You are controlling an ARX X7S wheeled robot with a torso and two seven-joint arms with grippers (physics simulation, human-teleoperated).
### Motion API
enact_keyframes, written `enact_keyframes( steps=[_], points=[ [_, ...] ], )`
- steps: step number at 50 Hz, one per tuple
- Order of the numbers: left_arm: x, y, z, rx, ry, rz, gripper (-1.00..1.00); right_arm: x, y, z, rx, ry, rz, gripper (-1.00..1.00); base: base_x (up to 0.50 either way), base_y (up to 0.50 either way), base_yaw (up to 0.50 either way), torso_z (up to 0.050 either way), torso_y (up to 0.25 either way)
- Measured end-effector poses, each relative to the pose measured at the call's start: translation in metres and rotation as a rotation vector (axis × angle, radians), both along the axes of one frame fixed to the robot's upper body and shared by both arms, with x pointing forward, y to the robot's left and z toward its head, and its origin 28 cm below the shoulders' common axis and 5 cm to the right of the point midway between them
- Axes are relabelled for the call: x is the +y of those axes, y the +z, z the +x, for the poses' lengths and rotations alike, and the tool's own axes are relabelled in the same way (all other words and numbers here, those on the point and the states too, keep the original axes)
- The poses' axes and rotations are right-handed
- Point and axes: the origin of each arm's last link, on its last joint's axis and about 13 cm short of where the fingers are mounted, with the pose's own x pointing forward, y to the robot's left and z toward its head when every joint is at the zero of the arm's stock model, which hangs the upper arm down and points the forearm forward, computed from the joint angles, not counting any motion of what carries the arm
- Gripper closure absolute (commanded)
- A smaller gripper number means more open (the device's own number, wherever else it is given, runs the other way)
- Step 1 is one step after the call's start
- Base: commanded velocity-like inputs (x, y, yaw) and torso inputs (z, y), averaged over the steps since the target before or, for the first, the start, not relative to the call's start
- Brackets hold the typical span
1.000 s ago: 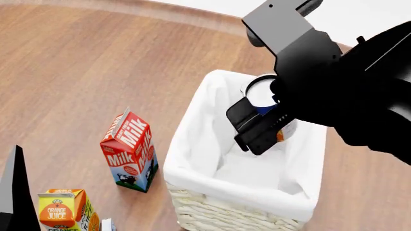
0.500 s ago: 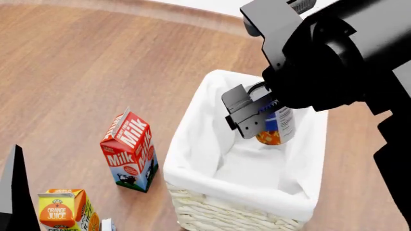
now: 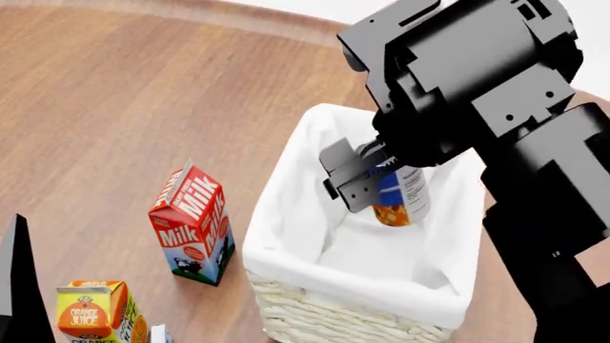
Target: Pick up the alphabet soup and the tomato sauce, and put them in the basket.
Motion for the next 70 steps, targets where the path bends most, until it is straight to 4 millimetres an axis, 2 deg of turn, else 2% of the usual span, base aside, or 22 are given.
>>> enact_keyframes(
  steps=[21, 70],
  points=[
    [0.002, -0.001, 0.001, 0.001, 0.005, -0.002, -1.00, 0.003, -0.025, 0.013, 0.031, -0.009, -0.028, 1.00, 0.00, 0.00, 0.00, 0.000, 0.000],
    [0.000, 0.001, 0.000, 0.001, -0.005, -0.010, -1.00, 0.010, -0.068, 0.030, 0.042, -0.015, -0.025, 1.00, 0.00, 0.00, 0.00, 0.000, 0.001]
  ],
)
